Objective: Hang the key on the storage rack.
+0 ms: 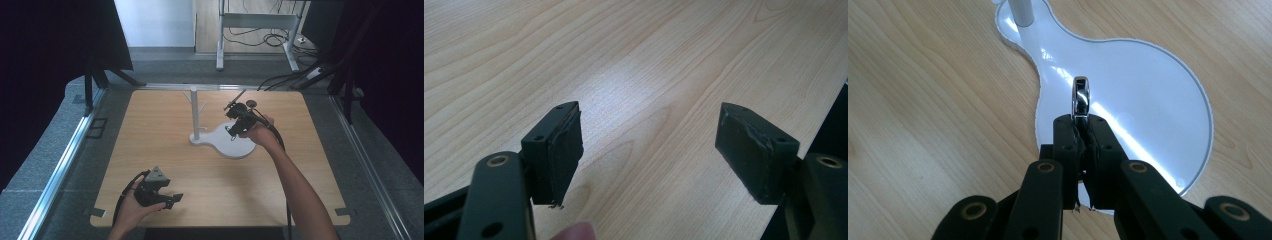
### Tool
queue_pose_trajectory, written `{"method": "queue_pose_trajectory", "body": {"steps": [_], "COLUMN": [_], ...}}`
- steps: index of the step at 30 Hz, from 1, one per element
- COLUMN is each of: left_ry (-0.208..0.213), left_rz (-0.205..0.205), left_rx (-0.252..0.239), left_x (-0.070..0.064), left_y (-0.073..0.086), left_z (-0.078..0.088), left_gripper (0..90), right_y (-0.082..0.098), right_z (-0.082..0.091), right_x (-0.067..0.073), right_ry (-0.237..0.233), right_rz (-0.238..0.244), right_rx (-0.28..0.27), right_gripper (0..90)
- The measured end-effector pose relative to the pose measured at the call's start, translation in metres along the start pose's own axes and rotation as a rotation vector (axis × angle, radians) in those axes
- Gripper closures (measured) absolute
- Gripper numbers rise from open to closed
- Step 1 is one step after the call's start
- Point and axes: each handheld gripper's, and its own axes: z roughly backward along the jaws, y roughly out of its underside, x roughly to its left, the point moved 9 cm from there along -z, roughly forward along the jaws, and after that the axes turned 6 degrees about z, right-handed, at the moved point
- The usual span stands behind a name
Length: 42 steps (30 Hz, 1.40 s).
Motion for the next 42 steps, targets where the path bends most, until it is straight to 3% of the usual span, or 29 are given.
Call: {"method": "queue_pose_trajectory", "body": {"steps": [13,42], "left_ry": [-0.002,0.004], "left_rz": [-0.001,0.004], "left_rx": [-0.002,-0.008], "left_x": [0.001,0.002], "left_y": [0.000,-0.001], "left_z": [0.002,0.004], "left_gripper": [27.4,27.4], "right_y": [-0.015,-0.046], "right_z": [-0.003,-0.003], "right_x": [-0.011,-0.026], "right_ry": [0.018,0.012], "right_rz": [-0.020,-0.030], "right_rx": [-0.006,-0.028], "right_gripper": [84.2,84.1]}}
